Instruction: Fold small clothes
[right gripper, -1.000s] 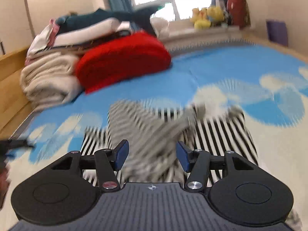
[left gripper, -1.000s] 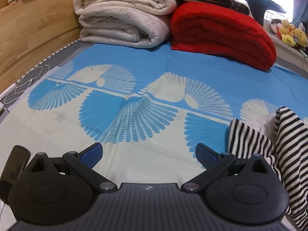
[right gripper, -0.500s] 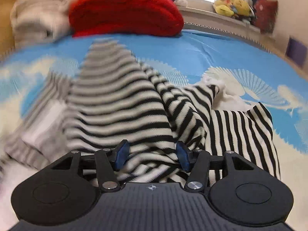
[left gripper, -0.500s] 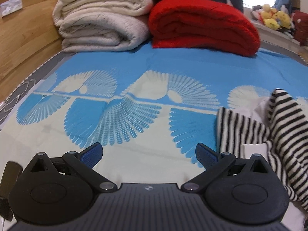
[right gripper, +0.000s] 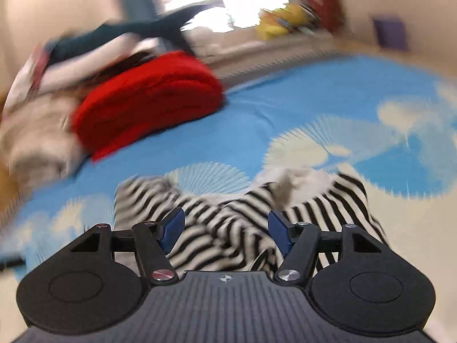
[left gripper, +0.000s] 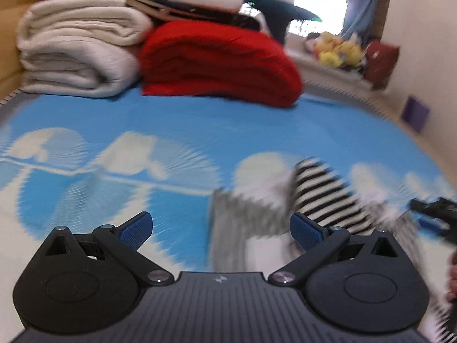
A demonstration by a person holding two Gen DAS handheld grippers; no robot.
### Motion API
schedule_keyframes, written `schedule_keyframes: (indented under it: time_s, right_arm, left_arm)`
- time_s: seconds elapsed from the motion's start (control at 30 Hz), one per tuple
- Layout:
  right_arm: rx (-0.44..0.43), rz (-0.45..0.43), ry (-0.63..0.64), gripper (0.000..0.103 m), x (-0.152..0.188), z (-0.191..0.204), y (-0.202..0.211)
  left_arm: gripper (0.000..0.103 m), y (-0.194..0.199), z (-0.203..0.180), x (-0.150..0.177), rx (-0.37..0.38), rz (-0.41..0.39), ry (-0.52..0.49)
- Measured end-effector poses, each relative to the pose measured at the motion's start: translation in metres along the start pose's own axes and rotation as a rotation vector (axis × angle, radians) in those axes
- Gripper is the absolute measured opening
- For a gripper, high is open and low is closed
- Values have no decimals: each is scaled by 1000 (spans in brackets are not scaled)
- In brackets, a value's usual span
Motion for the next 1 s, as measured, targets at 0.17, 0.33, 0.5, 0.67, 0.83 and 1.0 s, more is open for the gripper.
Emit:
schedule_keyframes:
  time_s: [0.17,0.33,0.5,0.67,0.83,1.0]
  right_arm:
    - [-25,33,-185,68,-23,-53,-45]
    - [-86,101,-237,68,-6,-56,-100]
    - [-76,97,-130,2,3,-49,-127]
    - [-41,73,-168,2,2,-73,-137]
    - [41,173,-77,29,5,-61,-129]
    - [-5,19,177,54,-29,-24,-53]
  left_arm:
    - [103,-69,-72,-27,69,82,-3]
    - [102,-153,-114,-25,113,223,56]
    - [7,-198,-89,0,73,282,136]
    - [38,-206,-39,30,-16,243,141]
    - [88,-163,-39,12,44,150,146]
    - [103,-120,-66,26,81,110,-43]
Point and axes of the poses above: each gripper's, at about its wrist camera, not at the fingertips, and y roughly against the way its jaws point, z to its left, x to its underside, the point moved 6 cm from there along -y, roughly the way its jaws point, and after that the axes turned 14 degrees about y, right-handed, at the moved point
